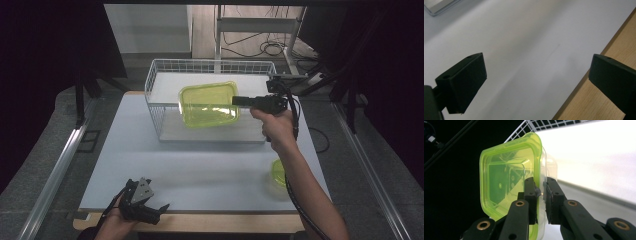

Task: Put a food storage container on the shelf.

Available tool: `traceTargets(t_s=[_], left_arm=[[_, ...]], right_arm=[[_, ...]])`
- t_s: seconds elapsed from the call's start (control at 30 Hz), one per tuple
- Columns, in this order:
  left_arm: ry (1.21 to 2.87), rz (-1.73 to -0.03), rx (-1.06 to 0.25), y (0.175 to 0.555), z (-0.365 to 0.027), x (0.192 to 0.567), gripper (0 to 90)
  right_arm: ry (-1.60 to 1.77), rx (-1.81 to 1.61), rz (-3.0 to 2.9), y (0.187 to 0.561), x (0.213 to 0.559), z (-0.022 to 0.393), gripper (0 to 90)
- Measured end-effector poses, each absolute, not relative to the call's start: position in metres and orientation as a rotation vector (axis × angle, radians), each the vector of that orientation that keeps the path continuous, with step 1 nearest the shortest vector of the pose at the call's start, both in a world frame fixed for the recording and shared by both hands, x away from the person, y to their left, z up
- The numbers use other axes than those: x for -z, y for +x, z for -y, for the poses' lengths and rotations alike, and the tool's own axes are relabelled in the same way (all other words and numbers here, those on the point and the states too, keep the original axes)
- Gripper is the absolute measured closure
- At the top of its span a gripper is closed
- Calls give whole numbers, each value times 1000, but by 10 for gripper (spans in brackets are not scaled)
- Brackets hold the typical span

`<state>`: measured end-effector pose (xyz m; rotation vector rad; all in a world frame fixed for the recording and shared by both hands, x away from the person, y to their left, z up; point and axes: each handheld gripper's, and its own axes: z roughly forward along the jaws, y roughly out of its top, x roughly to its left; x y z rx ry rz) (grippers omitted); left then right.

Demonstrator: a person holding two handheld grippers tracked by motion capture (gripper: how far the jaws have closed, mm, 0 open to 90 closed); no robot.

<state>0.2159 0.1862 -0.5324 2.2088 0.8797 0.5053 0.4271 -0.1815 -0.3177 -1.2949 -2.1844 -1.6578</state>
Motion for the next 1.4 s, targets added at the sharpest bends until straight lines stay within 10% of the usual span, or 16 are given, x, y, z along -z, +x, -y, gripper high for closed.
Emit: traceTargets(t_s=[1.4], left_arm=[[2231, -857, -497, 216, -185, 534, 14]], right_arm=[[-1625, 1598, 2446, 479, 304, 155, 716]])
